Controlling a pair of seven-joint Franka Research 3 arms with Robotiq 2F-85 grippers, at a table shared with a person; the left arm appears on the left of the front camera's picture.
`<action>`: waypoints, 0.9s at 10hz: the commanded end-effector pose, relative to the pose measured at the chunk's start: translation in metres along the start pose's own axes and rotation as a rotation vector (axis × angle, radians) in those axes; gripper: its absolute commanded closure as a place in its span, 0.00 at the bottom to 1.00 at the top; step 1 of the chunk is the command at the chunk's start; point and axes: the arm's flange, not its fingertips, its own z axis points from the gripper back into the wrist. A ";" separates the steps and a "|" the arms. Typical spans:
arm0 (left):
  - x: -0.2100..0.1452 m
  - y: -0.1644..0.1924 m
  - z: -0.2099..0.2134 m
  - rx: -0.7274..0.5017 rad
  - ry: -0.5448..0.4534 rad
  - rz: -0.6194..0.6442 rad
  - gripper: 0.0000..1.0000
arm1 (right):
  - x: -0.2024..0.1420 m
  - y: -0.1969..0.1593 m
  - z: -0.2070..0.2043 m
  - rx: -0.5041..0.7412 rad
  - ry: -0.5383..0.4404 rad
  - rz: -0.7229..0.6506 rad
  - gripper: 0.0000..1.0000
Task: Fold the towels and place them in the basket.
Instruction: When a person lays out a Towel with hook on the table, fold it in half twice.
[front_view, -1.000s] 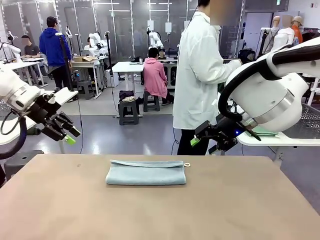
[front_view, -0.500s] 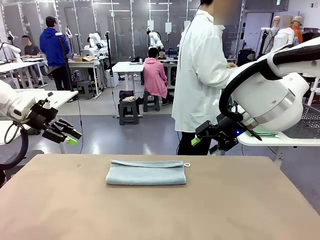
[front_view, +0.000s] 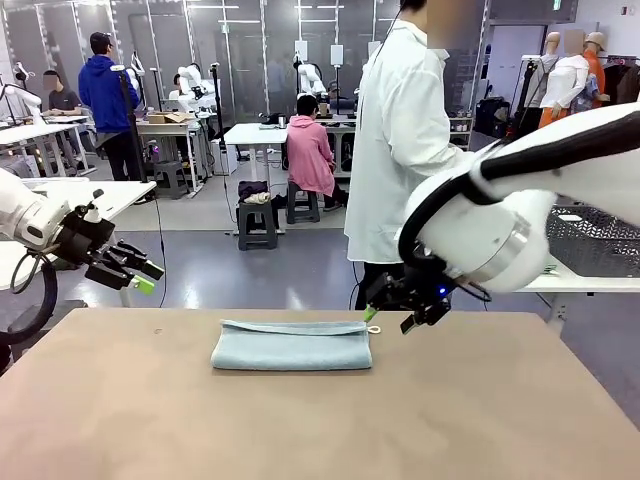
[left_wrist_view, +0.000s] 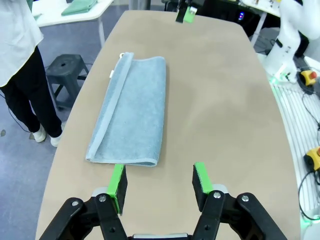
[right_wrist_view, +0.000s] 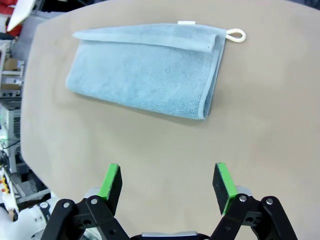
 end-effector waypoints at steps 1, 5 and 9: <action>0.002 -0.001 0.001 0.000 0.003 0.008 0.33 | 0.016 0.013 -0.030 -0.087 -0.014 -0.057 0.08; 0.002 0.003 -0.004 -0.004 -0.013 -0.031 0.12 | 0.026 0.019 -0.066 -0.142 -0.054 -0.069 0.08; 0.001 0.004 0.004 -0.021 -0.031 -0.015 0.00 | 0.030 0.026 -0.091 -0.205 -0.063 -0.116 0.08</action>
